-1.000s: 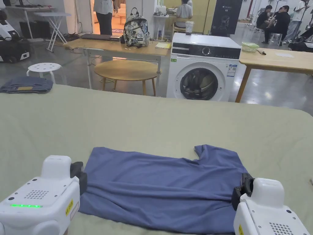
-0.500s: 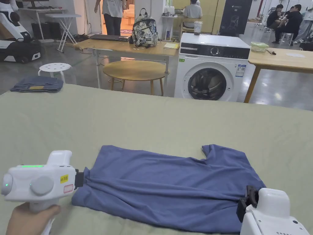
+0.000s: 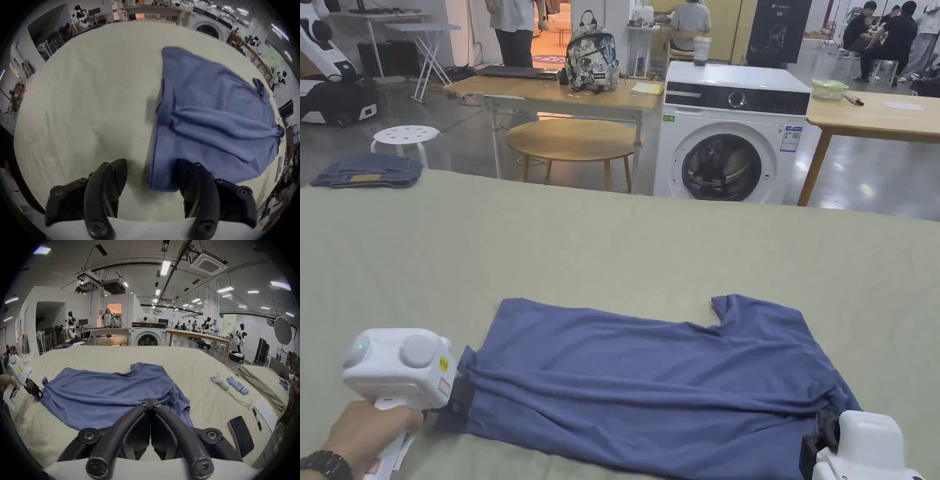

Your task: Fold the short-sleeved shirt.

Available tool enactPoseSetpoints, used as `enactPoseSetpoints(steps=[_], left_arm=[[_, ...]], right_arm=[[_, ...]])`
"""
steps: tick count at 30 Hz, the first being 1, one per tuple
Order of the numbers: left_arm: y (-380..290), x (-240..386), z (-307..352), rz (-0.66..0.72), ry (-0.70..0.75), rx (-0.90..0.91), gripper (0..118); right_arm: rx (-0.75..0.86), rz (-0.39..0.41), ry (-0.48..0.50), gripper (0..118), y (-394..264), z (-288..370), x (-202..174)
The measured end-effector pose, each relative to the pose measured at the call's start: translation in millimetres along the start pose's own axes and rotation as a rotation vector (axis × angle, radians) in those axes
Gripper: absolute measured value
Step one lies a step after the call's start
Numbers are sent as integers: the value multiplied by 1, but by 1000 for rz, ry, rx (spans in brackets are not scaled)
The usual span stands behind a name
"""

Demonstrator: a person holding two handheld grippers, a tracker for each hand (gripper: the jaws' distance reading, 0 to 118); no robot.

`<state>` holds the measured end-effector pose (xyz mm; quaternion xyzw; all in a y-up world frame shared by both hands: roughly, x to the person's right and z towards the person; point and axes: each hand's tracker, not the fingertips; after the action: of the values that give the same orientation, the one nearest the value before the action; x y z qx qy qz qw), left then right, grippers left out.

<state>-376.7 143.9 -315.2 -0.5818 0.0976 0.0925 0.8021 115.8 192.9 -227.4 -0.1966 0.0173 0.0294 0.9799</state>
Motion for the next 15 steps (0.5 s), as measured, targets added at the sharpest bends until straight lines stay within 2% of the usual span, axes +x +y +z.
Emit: enactPoseSetpoints(steps=[2,4,9,15], left_arm=[[-9,6,12,-7,-2,37,62],[-13,14,14,-25,12,43,54],[-27,25,21,-142,2,69,4],[-45,21,39,-166,-12,129,1]], right_arm=[[-7,3,-2,0,-1,-1,1],[-14,10,-4,0,-3,-1,2],[-42,5,-2,0,-7,-8,6],[-127,-14,-8,0,-8,-25,27]])
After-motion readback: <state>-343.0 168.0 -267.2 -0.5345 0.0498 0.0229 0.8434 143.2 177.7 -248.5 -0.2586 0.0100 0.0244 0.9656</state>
